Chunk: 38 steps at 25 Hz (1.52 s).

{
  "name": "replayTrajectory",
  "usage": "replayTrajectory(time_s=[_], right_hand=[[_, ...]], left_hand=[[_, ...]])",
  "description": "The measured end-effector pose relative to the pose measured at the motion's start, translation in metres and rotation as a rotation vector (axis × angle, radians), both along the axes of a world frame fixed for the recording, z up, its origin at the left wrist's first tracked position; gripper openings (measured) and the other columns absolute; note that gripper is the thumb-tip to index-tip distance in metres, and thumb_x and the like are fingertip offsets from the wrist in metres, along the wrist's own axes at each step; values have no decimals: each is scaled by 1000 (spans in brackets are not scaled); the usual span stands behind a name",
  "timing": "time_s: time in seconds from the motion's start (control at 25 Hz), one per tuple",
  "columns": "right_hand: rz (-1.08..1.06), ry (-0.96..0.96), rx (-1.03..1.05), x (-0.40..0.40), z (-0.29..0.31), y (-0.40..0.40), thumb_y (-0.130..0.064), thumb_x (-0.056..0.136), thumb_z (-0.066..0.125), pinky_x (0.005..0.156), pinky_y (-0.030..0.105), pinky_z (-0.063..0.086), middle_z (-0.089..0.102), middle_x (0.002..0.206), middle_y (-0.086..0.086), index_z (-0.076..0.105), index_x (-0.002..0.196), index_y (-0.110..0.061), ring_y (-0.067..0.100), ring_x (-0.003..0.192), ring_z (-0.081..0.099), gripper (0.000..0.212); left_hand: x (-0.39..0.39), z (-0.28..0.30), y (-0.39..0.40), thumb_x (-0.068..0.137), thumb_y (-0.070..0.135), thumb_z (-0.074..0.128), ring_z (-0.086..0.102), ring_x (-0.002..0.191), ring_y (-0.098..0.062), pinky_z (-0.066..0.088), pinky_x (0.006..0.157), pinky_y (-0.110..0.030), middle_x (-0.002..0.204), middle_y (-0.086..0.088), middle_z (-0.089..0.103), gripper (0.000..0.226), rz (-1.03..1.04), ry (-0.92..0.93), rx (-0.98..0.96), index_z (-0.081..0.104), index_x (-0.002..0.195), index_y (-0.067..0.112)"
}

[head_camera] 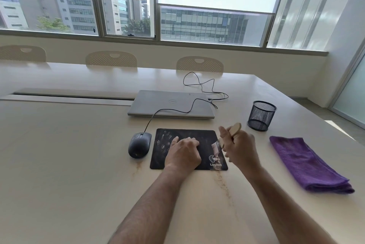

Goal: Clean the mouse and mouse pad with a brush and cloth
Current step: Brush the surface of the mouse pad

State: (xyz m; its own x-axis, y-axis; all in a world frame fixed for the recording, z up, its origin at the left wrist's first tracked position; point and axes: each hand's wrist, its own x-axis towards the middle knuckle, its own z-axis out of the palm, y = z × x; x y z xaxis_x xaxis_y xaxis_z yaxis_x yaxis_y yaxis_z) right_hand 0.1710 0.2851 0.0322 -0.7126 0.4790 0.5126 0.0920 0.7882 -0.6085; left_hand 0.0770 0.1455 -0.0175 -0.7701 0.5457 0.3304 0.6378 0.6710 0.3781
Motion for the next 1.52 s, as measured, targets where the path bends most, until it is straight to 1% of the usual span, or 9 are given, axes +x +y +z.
replayTrajectory(time_s=[0.12,0.28,0.44,0.64,0.8,0.96,1.12,1.28,1.52], right_hand=[[22,-86,70,0,-2,0,-41,98,51,49,35,52,58,39,2,57,51,-7,18,38,58,58],[-25,41,27,3,1,5,-36,99,55,49,41,55,58,41,-2,63,59,-8,23,41,62,50],[19,-110,15,8,-4,6,-36,98,55,45,46,54,60,41,6,61,58,-3,27,38,59,52],[-71,59,18,13,0,10,-36,99,57,50,44,55,62,44,2,63,60,-9,25,41,63,48],[-32,-142,-10,12,1,11,-35,98,56,53,47,56,61,43,6,64,57,-3,30,43,62,53],[-46,-3,-25,16,2,8,-34,98,57,53,45,56,61,43,3,65,58,-6,27,42,62,50],[4,-97,27,19,-2,4,-34,98,56,50,42,55,57,38,0,63,55,-4,23,38,59,52],[-12,25,-19,18,0,2,-36,98,58,47,44,54,61,43,6,63,60,-6,26,39,60,49],[26,-42,33,19,1,-2,-33,98,57,50,41,52,59,41,6,60,54,-3,25,40,59,53]], left_hand=[[3,-1,1,93,16,40,55,124,-12,15,120,-38,123,0,68,34,-1,-19,-15,68,113,18],[5,1,0,96,18,41,48,133,-10,12,122,-40,133,1,63,35,-21,-25,-31,66,120,16],[8,4,-1,98,20,40,48,132,-11,11,122,-40,133,1,62,35,-21,-10,-42,65,122,16],[9,3,-1,98,20,40,45,136,-9,10,123,-40,137,1,61,36,-23,-16,-48,65,123,16],[9,3,-2,98,20,39,45,135,-9,10,123,-39,135,2,61,35,-27,-17,-60,65,121,17],[9,3,-2,98,20,40,45,135,-10,11,123,-40,137,1,60,35,-32,-14,-61,65,121,16],[8,2,-1,98,21,39,43,137,-10,11,123,-41,140,2,58,36,-35,-18,-68,64,123,17],[8,3,-1,98,21,40,42,138,-10,10,123,-41,143,1,56,37,-36,-25,-62,63,126,17],[9,4,-2,98,21,40,44,136,-11,10,123,-40,138,1,59,36,-34,-20,-60,64,124,16]])
